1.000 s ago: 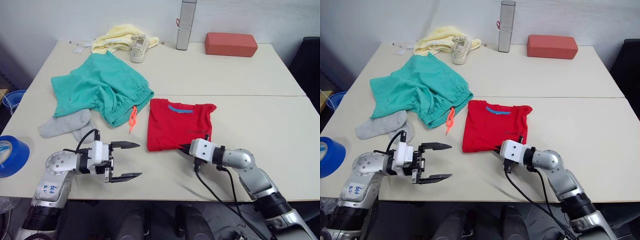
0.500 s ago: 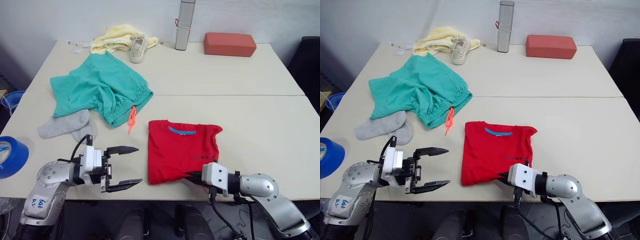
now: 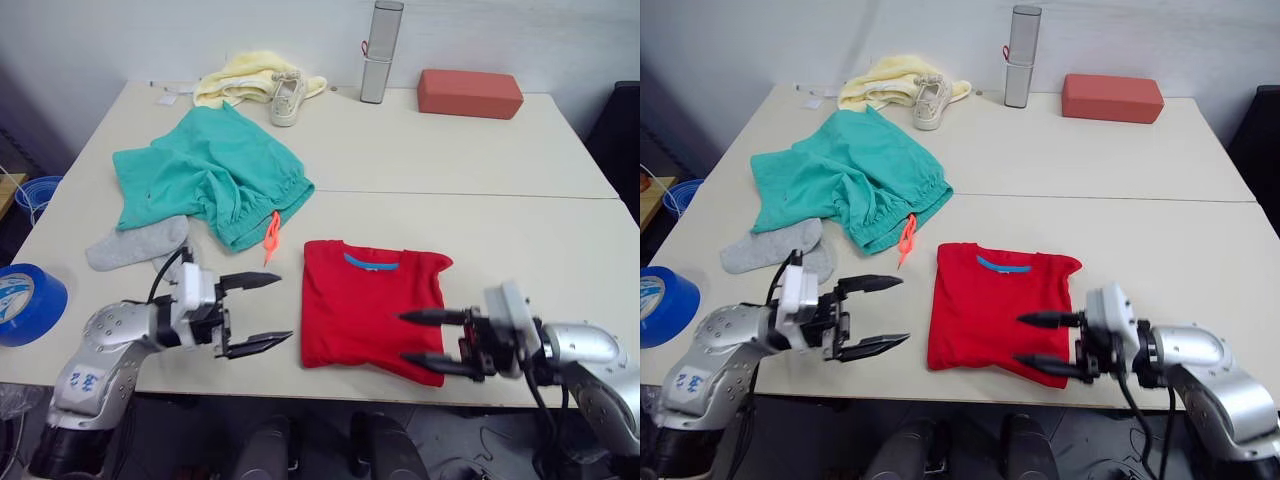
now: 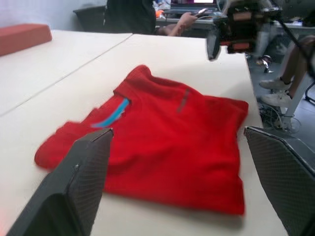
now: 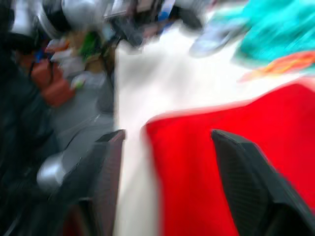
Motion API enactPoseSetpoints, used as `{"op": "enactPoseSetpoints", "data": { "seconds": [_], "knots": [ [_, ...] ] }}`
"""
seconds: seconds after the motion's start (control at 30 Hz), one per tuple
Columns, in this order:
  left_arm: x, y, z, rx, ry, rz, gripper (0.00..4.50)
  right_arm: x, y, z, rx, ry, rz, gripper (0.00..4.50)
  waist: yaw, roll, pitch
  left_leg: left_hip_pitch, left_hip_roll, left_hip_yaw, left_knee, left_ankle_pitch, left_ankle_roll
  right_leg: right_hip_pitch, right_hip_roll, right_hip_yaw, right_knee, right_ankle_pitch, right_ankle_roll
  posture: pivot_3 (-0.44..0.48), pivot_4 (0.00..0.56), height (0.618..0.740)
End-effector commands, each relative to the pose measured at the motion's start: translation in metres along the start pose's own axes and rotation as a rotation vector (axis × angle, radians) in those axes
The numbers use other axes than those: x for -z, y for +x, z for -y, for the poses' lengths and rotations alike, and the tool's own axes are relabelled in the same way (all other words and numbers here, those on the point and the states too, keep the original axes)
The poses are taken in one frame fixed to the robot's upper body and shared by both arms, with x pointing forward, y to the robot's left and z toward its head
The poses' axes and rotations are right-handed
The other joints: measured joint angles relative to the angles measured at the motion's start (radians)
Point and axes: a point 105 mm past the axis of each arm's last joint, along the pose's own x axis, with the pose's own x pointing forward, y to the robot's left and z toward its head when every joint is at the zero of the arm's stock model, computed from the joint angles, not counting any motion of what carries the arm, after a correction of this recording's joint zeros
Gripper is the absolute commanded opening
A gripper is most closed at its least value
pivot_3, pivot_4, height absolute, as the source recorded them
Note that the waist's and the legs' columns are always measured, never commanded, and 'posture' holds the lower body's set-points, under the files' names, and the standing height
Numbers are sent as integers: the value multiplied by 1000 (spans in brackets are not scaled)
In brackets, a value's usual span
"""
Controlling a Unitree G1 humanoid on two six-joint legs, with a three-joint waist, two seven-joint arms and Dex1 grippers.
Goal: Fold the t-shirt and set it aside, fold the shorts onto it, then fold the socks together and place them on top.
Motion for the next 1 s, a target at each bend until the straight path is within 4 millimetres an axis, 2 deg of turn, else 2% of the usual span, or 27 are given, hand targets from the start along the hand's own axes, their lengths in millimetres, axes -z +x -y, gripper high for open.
{"op": "enactPoseSetpoints", "data": {
  "seconds": [0.03,0.1,0.17,0.37,0.47,0.57,0.67,0.9,1.0],
  "knots": [
    [15,16,-12,-38,-18,-48,3258,24,6,15,48,-34,-55,1270,0,1,-1,0,0,0,-1,0,0,0,0,0,-1,0,0,0,150,740],
    [22,31,-18,-44,12,-62,2582,32,10,28,99,-65,-62,556,2,1,-1,-1,0,1,-2,3,-5,-1,0,-1,-1,0,0,0,150,740],
    [27,44,-22,-71,10,-48,1947,39,14,35,122,-92,-70,0,1,1,-1,-3,0,1,-2,6,0,-2,1,-1,-2,0,0,0,150,740],
    [48,77,-13,-55,13,-70,19,65,24,38,149,-139,-108,0,0,1,-1,-4,-1,3,1,6,1,-2,2,-1,0,1,3,0,150,740],
    [65,82,-14,-84,13,-136,19,70,19,49,235,-139,-106,0,0,1,-1,-4,-1,3,3,6,1,-2,2,-1,0,1,3,0,150,740],
    [73,79,-23,-160,-22,-157,19,66,9,64,352,-121,-62,0,-1,1,-1,-3,-1,2,3,4,-4,-2,1,0,2,1,3,0,150,740],
    [75,75,-27,-198,-19,-165,19,64,-8,79,484,-83,-29,0,0,2,-1,-2,0,1,3,4,-4,-1,0,0,2,1,3,0,150,740],
    [82,60,-27,-212,-15,-186,19,82,-50,105,725,-73,-140,0,-3,3,-1,-1,-1,2,3,3,-5,-1,0,0,2,1,3,0,150,740],
    [71,57,-30,-215,4,-121,19,78,-61,113,793,-90,-148,0,-4,3,-1,-1,0,2,3,3,-5,0,0,0,2,1,2,0,150,740]
  ]
}}
